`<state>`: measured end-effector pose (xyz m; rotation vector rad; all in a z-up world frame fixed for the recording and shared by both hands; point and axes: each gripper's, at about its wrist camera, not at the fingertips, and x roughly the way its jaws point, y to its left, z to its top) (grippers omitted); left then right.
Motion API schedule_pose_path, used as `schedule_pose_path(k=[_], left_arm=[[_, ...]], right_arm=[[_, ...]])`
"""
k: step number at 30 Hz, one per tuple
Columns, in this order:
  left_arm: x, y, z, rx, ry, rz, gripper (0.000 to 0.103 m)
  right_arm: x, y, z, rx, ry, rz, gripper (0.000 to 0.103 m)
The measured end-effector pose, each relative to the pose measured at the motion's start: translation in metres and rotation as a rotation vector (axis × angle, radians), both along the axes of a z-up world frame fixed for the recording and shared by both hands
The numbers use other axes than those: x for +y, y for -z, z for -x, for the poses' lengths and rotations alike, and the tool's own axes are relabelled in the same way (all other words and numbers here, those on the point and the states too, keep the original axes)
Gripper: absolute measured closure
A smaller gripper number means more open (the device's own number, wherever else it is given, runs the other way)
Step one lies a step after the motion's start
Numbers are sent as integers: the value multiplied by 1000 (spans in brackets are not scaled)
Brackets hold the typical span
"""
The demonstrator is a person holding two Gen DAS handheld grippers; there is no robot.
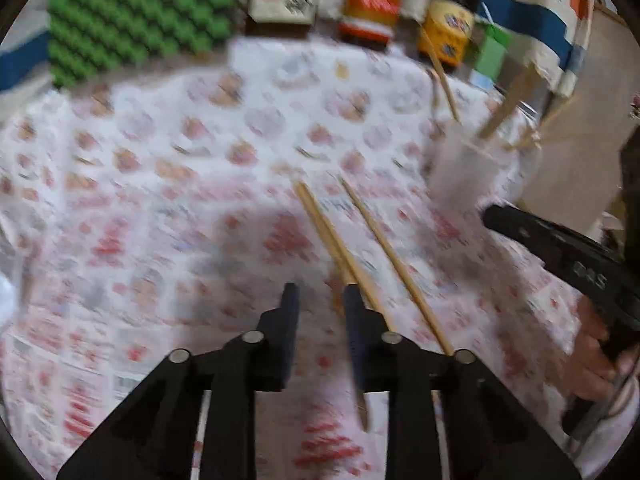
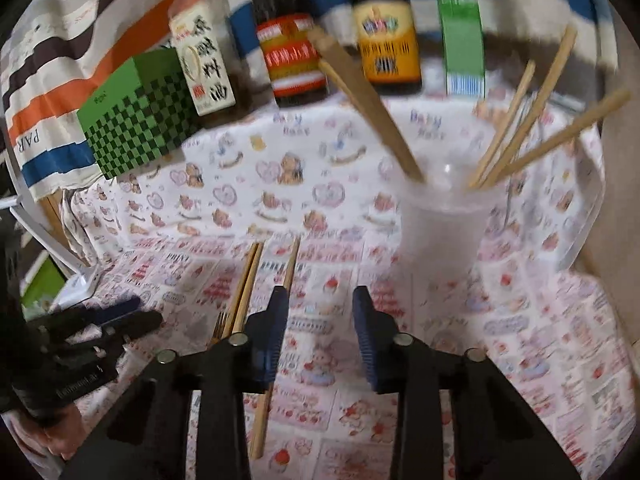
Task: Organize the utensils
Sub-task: 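Close the left tool on the silver fork and lift it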
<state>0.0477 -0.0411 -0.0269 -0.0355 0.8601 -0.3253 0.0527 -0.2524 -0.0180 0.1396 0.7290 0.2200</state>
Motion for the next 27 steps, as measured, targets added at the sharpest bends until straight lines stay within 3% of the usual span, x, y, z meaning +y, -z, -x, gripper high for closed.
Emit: schedule_pose_path(k=[5, 9, 13, 16, 22, 27], left_arm=[[-11, 7, 2, 20, 79, 26, 83], [-16, 17, -1, 56, 72, -8, 83], [-17, 25, -5, 69, 62, -35, 83], [-19, 28, -5, 66, 80, -48, 92], [-26, 28, -3, 46, 85, -117, 96], [-17, 27, -5, 72, 56, -85, 101]], right_arm=[[3, 1, 0, 5, -20, 3, 72], [2, 3, -3, 47, -56, -44, 72], [4, 5, -4, 51, -37, -9, 72], [4, 5, -5, 57, -35, -9, 72], [6, 4, -4, 44, -23, 16, 72], [9, 6, -4, 69, -51, 8, 72]])
